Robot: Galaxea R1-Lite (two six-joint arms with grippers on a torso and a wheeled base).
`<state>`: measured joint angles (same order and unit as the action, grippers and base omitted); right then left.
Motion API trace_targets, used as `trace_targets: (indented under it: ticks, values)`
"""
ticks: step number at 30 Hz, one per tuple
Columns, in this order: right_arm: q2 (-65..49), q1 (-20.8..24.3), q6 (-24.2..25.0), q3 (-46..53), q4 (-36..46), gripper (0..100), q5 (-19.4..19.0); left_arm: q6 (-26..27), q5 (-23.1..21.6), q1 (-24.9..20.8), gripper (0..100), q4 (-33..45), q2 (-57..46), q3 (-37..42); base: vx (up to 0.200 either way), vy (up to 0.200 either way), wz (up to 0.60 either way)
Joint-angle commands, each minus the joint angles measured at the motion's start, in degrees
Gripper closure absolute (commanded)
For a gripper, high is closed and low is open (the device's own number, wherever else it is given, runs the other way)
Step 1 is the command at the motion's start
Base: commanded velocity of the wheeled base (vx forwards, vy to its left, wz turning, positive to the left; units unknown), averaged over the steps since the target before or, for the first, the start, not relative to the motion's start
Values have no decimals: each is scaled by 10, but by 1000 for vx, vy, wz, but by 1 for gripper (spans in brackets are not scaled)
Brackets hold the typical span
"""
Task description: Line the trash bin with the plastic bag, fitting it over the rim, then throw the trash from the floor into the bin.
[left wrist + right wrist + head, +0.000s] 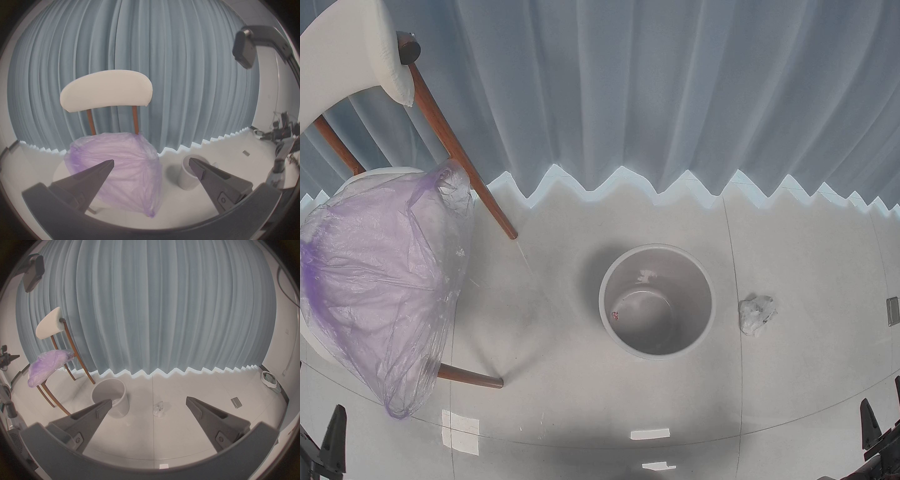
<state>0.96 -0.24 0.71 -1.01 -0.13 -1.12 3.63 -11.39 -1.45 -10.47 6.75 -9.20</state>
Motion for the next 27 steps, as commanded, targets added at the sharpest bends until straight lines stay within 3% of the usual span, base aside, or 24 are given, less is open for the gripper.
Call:
trace_targets:
  ticks: [1, 4, 9, 17, 19, 20, 22, 24, 27]
  values:
    - [-10, 0, 5, 10, -1, 0, 0, -50, -28, -74, 0, 7, 146, -96, 0, 0, 0]
    - [-10, 0, 7, 10, -1, 0, 1, -71, -50, -131, 0, 5, 196, -105, 0, 0, 0]
    - [-10, 0, 7, 10, -2, 0, 1, -57, -82, -228, 0, 6, 247, -122, 0, 0, 0]
    - [-10, 0, 8, 10, -2, 0, 1, 17, -79, -253, 0, 5, 394, -187, 0, 0, 0]
    - [-10, 1, 7, 10, -2, 0, 1, 107, -30, -253, 0, 5, 450, -199, 0, 0, 0]
    - [-10, 1, 7, 10, -2, 0, 1, 114, -23, -253, 0, 5, 454, -199, 0, 0, 0]
    - [-10, 1, 6, 10, -2, 0, 1, 216, 103, -257, 0, -9, 505, -211, 0, 0, 0]
    - [-10, 0, 5, 10, -2, 0, 1, 247, 160, -281, 0, -27, 527, -218, 0, 0, 0]
    - [-10, 0, -1, 10, -2, 0, 0, 248, 241, -323, 0, -45, 569, -231, 0, 0, 0]
